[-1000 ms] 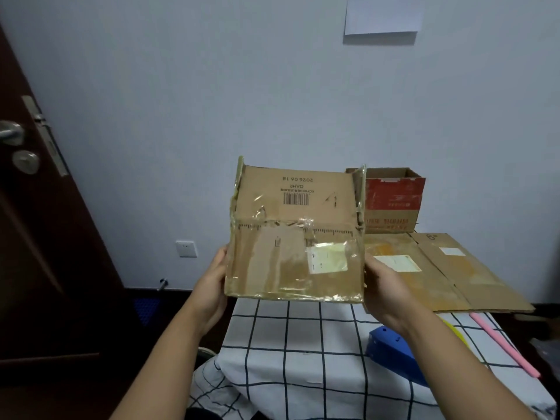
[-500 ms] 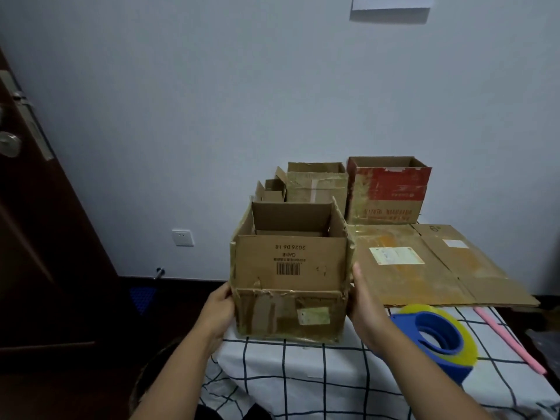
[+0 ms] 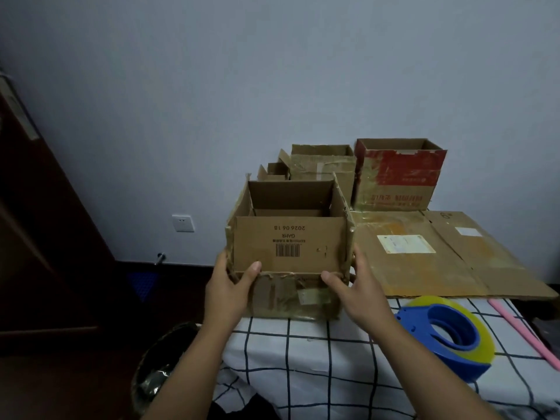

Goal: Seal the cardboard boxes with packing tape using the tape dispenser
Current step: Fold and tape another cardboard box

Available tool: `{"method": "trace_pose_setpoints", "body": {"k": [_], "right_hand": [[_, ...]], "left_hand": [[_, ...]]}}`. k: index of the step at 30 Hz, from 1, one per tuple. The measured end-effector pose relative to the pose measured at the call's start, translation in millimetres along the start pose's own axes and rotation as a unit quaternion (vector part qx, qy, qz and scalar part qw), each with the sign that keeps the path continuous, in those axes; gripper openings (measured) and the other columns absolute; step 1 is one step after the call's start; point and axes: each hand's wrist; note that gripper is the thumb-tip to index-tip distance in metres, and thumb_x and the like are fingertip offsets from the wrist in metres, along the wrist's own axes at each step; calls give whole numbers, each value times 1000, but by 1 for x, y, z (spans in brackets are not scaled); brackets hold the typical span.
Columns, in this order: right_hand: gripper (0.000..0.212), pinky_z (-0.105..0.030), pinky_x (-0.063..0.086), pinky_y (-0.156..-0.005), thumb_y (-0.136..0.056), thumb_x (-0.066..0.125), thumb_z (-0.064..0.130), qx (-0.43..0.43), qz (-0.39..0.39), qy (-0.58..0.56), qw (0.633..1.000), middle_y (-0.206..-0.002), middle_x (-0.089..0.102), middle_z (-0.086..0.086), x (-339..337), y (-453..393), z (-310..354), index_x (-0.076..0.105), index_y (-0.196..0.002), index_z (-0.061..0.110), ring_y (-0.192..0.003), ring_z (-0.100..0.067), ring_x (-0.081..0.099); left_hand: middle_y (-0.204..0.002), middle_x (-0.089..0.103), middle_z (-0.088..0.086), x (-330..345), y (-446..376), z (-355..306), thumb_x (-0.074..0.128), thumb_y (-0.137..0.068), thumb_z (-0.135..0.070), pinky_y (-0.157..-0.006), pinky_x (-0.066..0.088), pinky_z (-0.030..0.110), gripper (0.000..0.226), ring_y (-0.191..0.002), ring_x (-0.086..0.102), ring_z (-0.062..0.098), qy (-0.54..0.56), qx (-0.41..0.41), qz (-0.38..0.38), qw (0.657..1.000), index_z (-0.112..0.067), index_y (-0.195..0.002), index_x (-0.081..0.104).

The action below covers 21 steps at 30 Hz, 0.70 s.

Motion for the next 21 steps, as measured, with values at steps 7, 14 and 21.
{"method": "trace_pose_setpoints", "body": {"k": [7, 14, 21], "right_hand": [[81, -38, 50, -94, -92, 69, 36, -3, -46, 80, 996, -142, 54, 1, 1, -85, 4, 18, -155, 30, -122, -23, 57], [86, -42, 52, -96, -92, 70, 30, -15, -46, 107, 993, -134, 61, 1, 19, -144, -13, 12, -155, 31, -114, -20, 60], [96, -42, 51, -96, -88, 76, 29, -58, -79, 142, 985, -140, 55, -2, 28, -158, -30, 5, -153, 38, -120, -23, 58]], "left_hand": [[-111, 57, -30, 22, -81, -1, 77, -81, -39, -84, 50, 23, 62, -102, 55, -7, -23, 18, 40, 999, -37, -135, 44], [-105, 54, -30, 42, -140, 25, 77, -82, -32, -74, 43, 15, 69, -95, 54, -3, -84, 25, 40, 995, -36, -139, 38], [-118, 52, -9, 55, -161, 42, 76, -79, -41, -83, 45, 27, 69, -103, 51, 7, -165, 83, -33, 982, -34, -138, 41]]}}
Point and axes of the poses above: each hand's wrist, its own y-axis away from the middle knuckle, its own x-axis out of the palm, z = x × y
